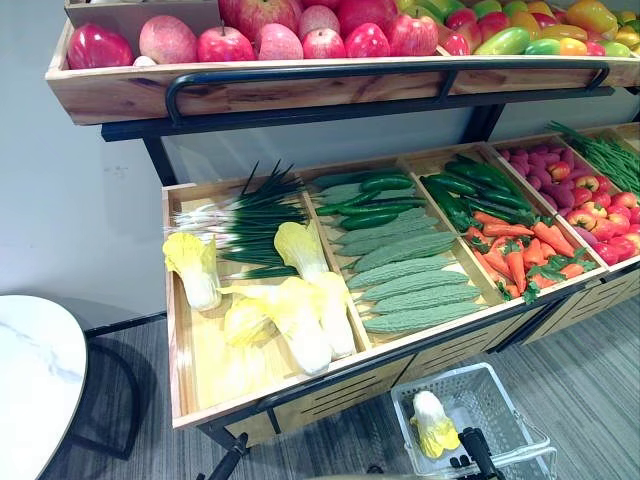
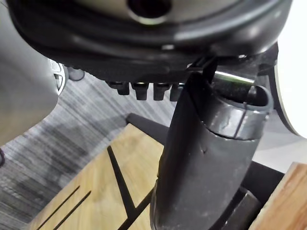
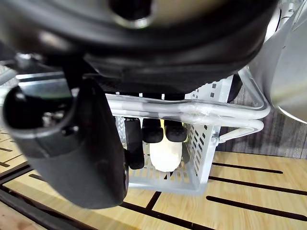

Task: Pick vegetable in the basket

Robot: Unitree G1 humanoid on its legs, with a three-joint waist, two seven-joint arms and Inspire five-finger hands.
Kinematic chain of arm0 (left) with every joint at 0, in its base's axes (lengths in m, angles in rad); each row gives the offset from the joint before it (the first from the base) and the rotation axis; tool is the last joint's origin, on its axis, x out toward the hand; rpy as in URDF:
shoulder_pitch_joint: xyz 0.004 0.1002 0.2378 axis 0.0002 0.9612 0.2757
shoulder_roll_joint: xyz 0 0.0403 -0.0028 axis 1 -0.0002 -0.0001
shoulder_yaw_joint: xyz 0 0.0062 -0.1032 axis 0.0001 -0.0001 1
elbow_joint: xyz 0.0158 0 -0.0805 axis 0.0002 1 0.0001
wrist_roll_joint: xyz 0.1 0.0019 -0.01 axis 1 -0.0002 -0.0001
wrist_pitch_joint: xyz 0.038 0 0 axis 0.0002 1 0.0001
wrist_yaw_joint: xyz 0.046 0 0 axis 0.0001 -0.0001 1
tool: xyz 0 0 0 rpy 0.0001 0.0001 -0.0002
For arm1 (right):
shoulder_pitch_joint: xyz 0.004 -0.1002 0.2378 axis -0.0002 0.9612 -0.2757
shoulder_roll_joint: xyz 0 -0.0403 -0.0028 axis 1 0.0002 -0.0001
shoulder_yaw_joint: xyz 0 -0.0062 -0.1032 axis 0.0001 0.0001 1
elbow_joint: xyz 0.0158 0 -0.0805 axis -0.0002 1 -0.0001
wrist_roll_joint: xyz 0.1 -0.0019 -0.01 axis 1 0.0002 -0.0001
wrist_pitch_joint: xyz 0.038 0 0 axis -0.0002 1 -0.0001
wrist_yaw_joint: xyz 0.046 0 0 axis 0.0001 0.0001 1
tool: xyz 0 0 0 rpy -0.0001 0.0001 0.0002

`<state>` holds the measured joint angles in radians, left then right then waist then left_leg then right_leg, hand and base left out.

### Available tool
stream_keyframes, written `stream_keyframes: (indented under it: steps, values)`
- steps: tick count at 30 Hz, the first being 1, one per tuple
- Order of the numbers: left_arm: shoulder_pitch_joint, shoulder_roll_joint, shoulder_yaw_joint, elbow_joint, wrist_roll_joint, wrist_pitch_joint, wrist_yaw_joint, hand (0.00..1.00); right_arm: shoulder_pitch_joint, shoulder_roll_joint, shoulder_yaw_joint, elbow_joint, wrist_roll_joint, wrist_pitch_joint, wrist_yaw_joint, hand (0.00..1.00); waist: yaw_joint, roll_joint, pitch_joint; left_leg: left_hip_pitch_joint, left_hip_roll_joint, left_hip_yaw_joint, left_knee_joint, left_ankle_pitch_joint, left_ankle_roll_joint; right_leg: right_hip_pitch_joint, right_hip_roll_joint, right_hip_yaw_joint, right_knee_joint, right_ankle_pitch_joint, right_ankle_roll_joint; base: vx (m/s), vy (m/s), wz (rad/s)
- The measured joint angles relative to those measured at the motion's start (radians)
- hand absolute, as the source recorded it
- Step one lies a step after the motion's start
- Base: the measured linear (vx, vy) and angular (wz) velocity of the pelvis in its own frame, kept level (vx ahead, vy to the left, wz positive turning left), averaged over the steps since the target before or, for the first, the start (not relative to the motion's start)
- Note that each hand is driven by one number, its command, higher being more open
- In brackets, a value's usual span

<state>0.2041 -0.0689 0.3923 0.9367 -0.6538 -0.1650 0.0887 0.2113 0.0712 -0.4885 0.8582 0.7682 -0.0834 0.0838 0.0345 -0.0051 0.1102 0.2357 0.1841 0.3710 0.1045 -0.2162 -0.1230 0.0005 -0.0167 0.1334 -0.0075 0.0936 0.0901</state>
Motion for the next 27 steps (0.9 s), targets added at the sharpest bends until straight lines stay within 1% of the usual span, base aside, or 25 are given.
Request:
stream_keyframes:
  steps: [2,4,7,8,9,10,11,12,13,14,15,16,17,18,19,20,21,22,24,27]
  values:
    - [-0.008,0.008,-0.024,0.0,0.019,-0.001,-0.004,1.0,0.0,0.002,0.001,0.0,0.0,-0.004,0.0,0.0,-0.001,0.001,-0.001,0.011,0.002,0.009,-0.011,0.003,-0.004,0.0,0.005,0.006,0.005,-0.004,-0.002,0.01,0.002,-0.09]
    - [-0.021,0.008,-0.026,0.0,0.041,0.001,-0.007,1.0,0.0,0.002,0.0,0.001,0.001,-0.003,0.0,0.0,-0.004,0.0,-0.001,0.016,0.007,0.02,-0.014,0.004,-0.006,-0.002,0.01,0.011,0.013,-0.01,-0.005,0.0,0.004,-0.13]
    - [-0.034,0.008,-0.028,0.0,0.103,0.005,-0.017,1.0,0.0,0.003,-0.003,0.0,0.001,0.011,0.013,0.0,-0.021,0.004,-0.004,0.027,0.025,0.042,-0.008,-0.001,-0.015,-0.019,0.034,0.024,0.051,-0.037,-0.013,0.01,-0.007,-0.16]
    - [-0.037,0.01,-0.023,-0.002,0.115,0.006,-0.024,1.0,-0.002,0.009,-0.003,0.0,0.0,0.021,0.022,0.0,-0.02,-0.005,-0.004,0.022,0.03,0.042,0.037,-0.008,-0.024,-0.033,0.046,0.038,0.07,-0.053,-0.023,0.02,-0.022,-0.32]
    - [-0.039,0.017,-0.013,-0.006,0.115,0.007,-0.025,1.0,-0.006,0.009,-0.001,0.004,-0.003,0.03,0.024,0.0,-0.017,-0.011,0.002,-0.011,0.037,0.015,0.127,-0.013,-0.008,-0.04,0.052,0.06,0.091,-0.059,-0.028,0.04,-0.067,-0.53]
    - [-0.035,0.021,0.004,-0.006,0.114,0.008,-0.024,1.0,-0.006,0.008,0.006,0.005,-0.019,0.035,0.033,0.0,-0.016,-0.024,0.001,-0.063,0.04,-0.034,0.245,-0.02,0.029,-0.053,0.054,0.087,0.121,-0.066,-0.03,0.03,-0.087,-0.63]
    - [-0.031,0.021,0.016,-0.005,0.112,0.008,-0.023,1.0,-0.008,0.006,0.011,0.004,-0.031,0.036,0.04,0.0,-0.014,-0.034,0.001,-0.099,0.039,-0.074,0.327,-0.02,0.056,-0.057,0.055,0.109,0.143,-0.074,-0.036,0.01,-0.087,-0.99]
    - [-0.015,0.016,0.023,0.001,0.106,0.005,-0.02,1.0,-0.014,-0.006,0.028,0.008,-0.047,0.035,0.048,0.0,-0.003,-0.033,0.008,-0.141,0.024,-0.161,0.42,-0.042,0.098,-0.074,0.063,0.162,0.175,-0.084,-0.04,-0.03,0.002,-1.3]
    - [0.006,-0.001,0.024,0.007,0.088,-0.001,-0.019,1.0,-0.029,-0.032,0.045,0.024,-0.065,0.036,0.048,0.0,0.004,-0.006,0.01,-0.144,-0.002,-0.242,0.402,-0.091,0.112,-0.08,0.091,0.211,0.18,-0.083,-0.04,-0.05,0.046,-1.33]
    - [0.007,-0.003,0.017,0.015,0.067,-0.002,-0.02,1.0,-0.037,-0.039,0.046,0.037,-0.066,0.037,0.048,0.0,0.007,0.005,0.012,-0.144,-0.013,-0.268,0.371,-0.102,0.126,-0.087,0.105,0.23,0.184,-0.08,-0.035,-0.07,0.097,-1.22]
    - [0.007,-0.003,0.016,0.021,0.047,-0.007,-0.02,1.0,-0.049,-0.041,0.047,0.058,-0.066,0.038,0.045,0.0,0.009,0.009,0.013,-0.106,-0.022,-0.278,0.294,-0.111,0.119,-0.107,0.129,0.259,0.195,-0.078,-0.031,-0.06,0.069,-0.79]
    - [0.003,-0.001,0.016,0.022,0.039,-0.012,-0.022,1.0,-0.053,-0.04,0.05,0.057,-0.065,0.039,0.045,0.0,0.0,0.014,0.01,-0.087,-0.027,-0.274,0.219,-0.117,0.107,-0.135,0.133,0.263,0.197,-0.075,-0.027,-0.08,0.045,-0.55]
    - [-0.007,0.002,0.015,0.022,0.039,-0.013,-0.022,1.0,-0.055,-0.041,0.05,0.057,-0.064,0.04,0.044,0.0,-0.007,0.01,0.013,-0.087,-0.031,-0.267,0.189,-0.119,0.098,-0.149,0.13,0.26,0.199,-0.075,-0.026,-0.09,0.03,-0.15]
    - [-0.033,0.004,0.015,0.027,0.037,-0.015,-0.022,1.0,-0.06,-0.043,0.046,0.06,-0.062,0.04,0.041,0.0,-0.013,0.006,0.023,-0.087,-0.034,-0.246,0.141,-0.122,0.052,-0.179,0.125,0.257,0.214,-0.071,-0.02,-0.09,0.053,-0.25]
    - [-0.038,0.008,0.017,0.028,0.028,-0.015,-0.017,1.0,-0.064,-0.043,0.046,0.061,-0.064,0.039,0.039,0.0,-0.007,0.006,0.039,-0.083,-0.043,-0.223,0.133,-0.118,0.054,-0.194,0.115,0.256,0.23,-0.07,-0.019,-0.06,0.064,-0.33]
    - [-0.037,0.01,0.017,0.032,0.02,-0.012,-0.008,1.0,-0.064,-0.045,0.046,0.061,-0.068,0.038,0.039,0.0,-0.008,0.002,0.04,-0.075,-0.046,-0.215,0.128,-0.118,0.054,-0.193,0.112,0.254,0.233,-0.069,-0.017,-0.02,0.067,-0.33]
    - [-0.035,0.01,0.016,0.034,0.014,-0.009,-0.004,1.0,-0.064,-0.045,0.046,0.061,-0.07,0.037,0.039,0.0,-0.012,0.004,0.039,-0.071,-0.047,-0.212,0.125,-0.117,0.054,-0.193,0.112,0.253,0.235,-0.067,-0.013,0.01,0.049,-0.19]
    - [-0.035,0.01,0.015,0.042,0.002,-0.009,-0.001,1.0,-0.062,-0.046,0.046,0.061,-0.071,0.034,0.039,0.0,-0.015,0.013,0.042,-0.061,-0.046,-0.202,0.118,-0.117,0.053,-0.193,0.115,0.25,0.236,-0.064,-0.01,0.05,0.071,-0.22]
    - [-0.035,0.007,0.012,0.05,-0.005,-0.011,-0.001,1.0,-0.062,-0.05,0.046,0.062,-0.08,0.031,0.038,0.0,-0.014,0.017,0.044,-0.043,-0.047,-0.188,0.101,-0.11,0.044,-0.192,0.123,0.249,0.236,-0.06,-0.004,0.06,0.051,-0.19]
    - [-0.035,0.004,0.011,0.054,-0.002,-0.024,-0.002,1.0,-0.061,-0.061,0.05,0.082,-0.079,0.03,0.036,0.0,-0.015,0.02,0.044,-0.034,-0.042,-0.189,0.092,-0.098,0.039,-0.195,0.132,0.245,0.236,-0.059,-0.003,0.05,0.012,-0.04]
